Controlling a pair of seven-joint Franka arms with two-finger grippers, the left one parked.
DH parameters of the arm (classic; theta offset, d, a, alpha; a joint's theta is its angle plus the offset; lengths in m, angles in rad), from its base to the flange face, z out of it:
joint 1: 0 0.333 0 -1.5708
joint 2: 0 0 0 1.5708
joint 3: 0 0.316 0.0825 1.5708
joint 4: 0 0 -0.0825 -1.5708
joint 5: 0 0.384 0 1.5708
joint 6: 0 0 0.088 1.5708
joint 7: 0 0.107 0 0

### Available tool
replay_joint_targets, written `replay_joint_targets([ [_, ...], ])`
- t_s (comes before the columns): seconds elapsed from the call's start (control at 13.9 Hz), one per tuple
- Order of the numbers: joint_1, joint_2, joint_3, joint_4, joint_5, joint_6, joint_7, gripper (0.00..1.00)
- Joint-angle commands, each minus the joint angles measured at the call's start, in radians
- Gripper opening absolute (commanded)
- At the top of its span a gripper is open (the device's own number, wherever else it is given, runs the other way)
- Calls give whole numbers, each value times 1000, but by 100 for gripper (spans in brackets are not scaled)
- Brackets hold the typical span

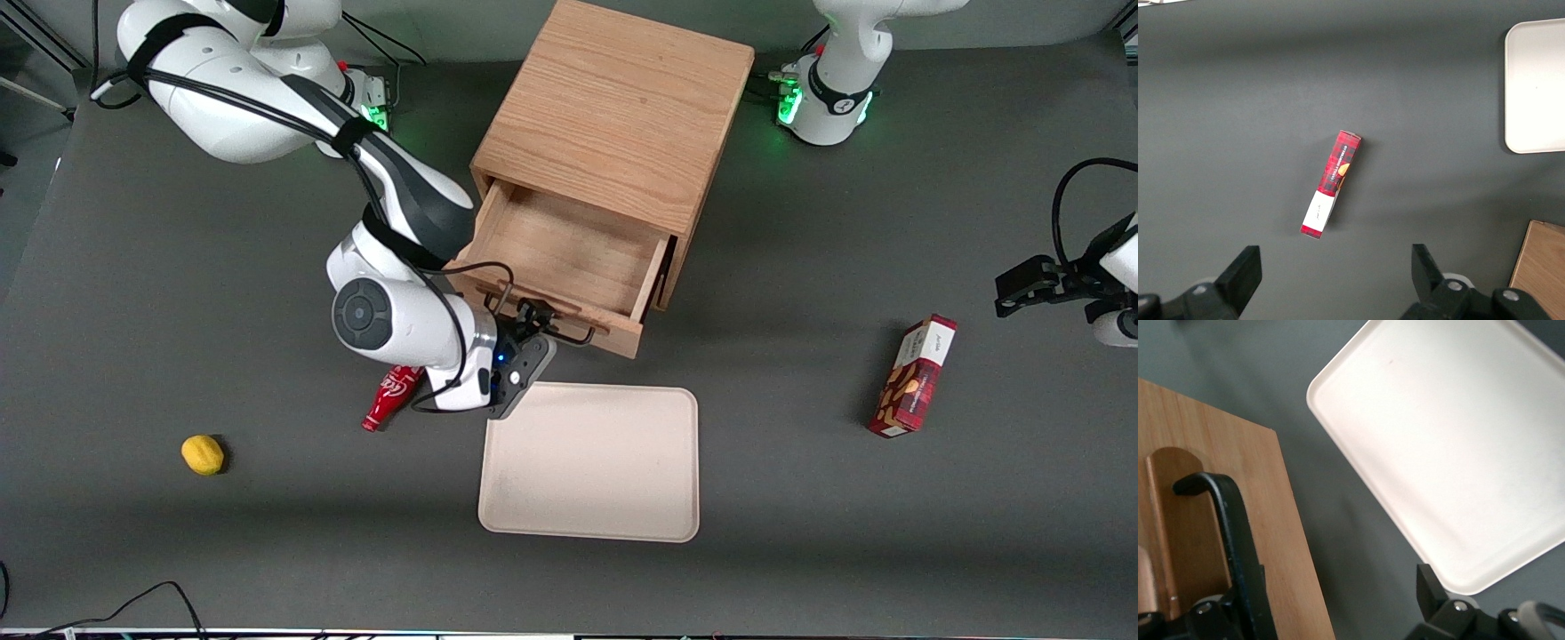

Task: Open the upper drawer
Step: 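Pull the upper drawer handle outward from the cabinet with the right gripper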

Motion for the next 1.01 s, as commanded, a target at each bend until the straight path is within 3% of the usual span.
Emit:
replay_joint_targets([
  [0.0, 13, 62, -8, 106, -28, -10, 19, 100],
  [0.94, -5, 91, -23, 226, -21, -82, -1, 100],
])
